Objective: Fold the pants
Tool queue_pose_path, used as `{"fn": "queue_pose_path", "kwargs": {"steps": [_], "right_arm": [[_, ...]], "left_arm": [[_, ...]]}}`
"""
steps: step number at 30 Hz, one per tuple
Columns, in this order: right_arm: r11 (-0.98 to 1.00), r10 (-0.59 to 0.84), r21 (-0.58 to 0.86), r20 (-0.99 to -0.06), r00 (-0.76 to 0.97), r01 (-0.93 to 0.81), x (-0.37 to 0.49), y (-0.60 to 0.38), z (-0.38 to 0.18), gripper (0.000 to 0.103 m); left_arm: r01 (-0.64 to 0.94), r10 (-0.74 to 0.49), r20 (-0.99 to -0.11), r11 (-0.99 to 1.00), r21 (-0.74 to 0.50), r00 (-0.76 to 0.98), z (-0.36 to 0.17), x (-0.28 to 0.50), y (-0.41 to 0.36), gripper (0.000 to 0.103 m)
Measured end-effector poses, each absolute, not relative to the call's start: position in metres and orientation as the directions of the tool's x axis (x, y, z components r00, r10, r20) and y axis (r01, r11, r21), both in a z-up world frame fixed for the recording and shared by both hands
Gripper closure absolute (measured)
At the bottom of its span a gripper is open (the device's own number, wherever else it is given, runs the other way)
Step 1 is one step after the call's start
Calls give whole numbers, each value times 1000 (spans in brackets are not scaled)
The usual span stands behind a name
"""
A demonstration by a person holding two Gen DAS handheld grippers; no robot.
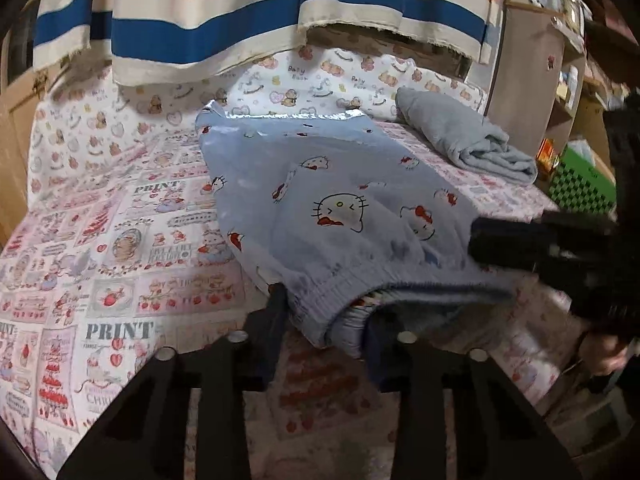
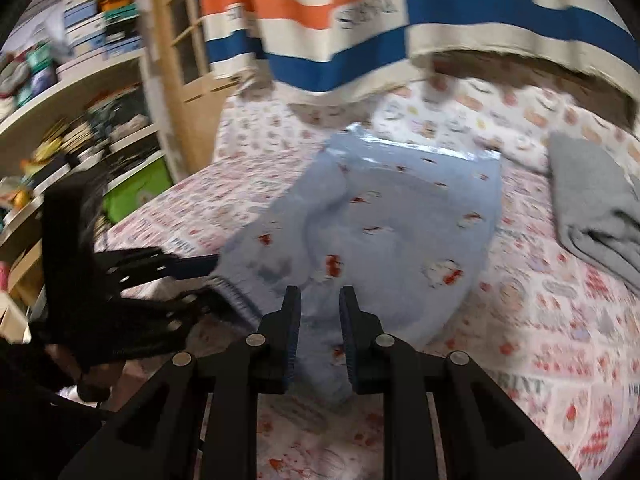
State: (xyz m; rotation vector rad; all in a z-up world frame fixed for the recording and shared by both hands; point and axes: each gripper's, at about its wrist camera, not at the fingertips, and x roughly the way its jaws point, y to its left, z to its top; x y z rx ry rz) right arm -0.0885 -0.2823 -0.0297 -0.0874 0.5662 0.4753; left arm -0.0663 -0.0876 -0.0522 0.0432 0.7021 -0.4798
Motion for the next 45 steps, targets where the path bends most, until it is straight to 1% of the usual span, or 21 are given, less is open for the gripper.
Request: {"fn": "queue_pose_path", "kwargs": {"steps": [4, 7, 10, 11, 12, 14, 18, 21, 24, 28, 30, 32, 34, 35, 37, 38, 41, 43, 44, 45], "right_arm": [[862, 429, 8, -543, 722, -506, -85, -273, -31, 83], [843, 451, 17, -568, 689, -538, -79, -271, -36, 83], [846, 441, 16, -582, 683, -533, -74, -274, -38, 81], [848, 435, 10, -586, 683, -530, -72, -275, -38, 75], [850, 428, 4, -589, 685, -527, -71, -276, -38, 66], [850, 422, -16, -577, 699, -526, -71, -279, -35, 56], [830, 425, -59, -576, 698, -554, -74, -276, -32, 56], [808, 408, -125, -585, 701, -575, -79, -263, -35, 56], [805, 323, -210, -629, 707, -555, -77, -247, -47, 55], [784, 259, -313, -620, 741, -536, -79, -238, -57, 55], [789, 235, -331, -616, 752, -517, -77, -237, -58, 55], [820, 183, -344, -599, 779, -458, -70, -239, -55, 55], [828, 210, -305, -609, 765, -470, -64, -242, -53, 55], [825, 209, -310, -608, 766, -472, -63, -242, -54, 57], [814, 187, -338, -617, 764, -473, -61, -237, -58, 68], [809, 192, -341, -617, 763, -479, -61, -235, -58, 80], [814, 207, -331, -603, 771, -477, -61, -236, -51, 82], [829, 235, -276, -617, 751, -487, -57, -243, -41, 82], [838, 254, -241, -621, 742, -489, -54, -248, -33, 82], [846, 269, -215, -619, 738, -489, -51, -253, -26, 82]], "left_arm": [[438, -417, -615, 890, -126, 670, -38, -59, -88, 77], [447, -419, -610, 887, -116, 672, -32, -52, -91, 76], [452, -409, -622, 887, -98, 668, -33, -41, -95, 76], [454, -412, -625, 885, -103, 663, -33, -38, -96, 76], [457, -420, -627, 882, -111, 657, -33, -35, -96, 76], [461, -427, -627, 879, -120, 652, -31, -31, -97, 77], [454, -418, -621, 884, -110, 663, -26, -24, -98, 77], [453, -431, -620, 881, -135, 655, -23, -18, -96, 77], [446, -439, -622, 881, -156, 649, -23, -13, -95, 77], [441, -446, -621, 880, -174, 645, -23, -9, -92, 77], [447, -455, -608, 877, -177, 650, -23, -10, -91, 77], [450, -452, -597, 878, -165, 662, -22, -13, -88, 77], [451, -455, -585, 877, -165, 672, -20, -15, -86, 77], [451, -458, -581, 876, -168, 672, -19, -15, -84, 77], [450, -463, -582, 875, -179, 669, -19, -15, -81, 76], [450, -465, -582, 874, -183, 667, -19, -14, -80, 76], [441, -452, -575, 881, -170, 682, -16, -16, -75, 75], [444, -456, -566, 880, -169, 687, -13, -17, -72, 69], [447, -461, -557, 878, -174, 690, -11, -18, -69, 62], [451, -472, -550, 873, -185, 689, -8, -18, -66, 52]]}}
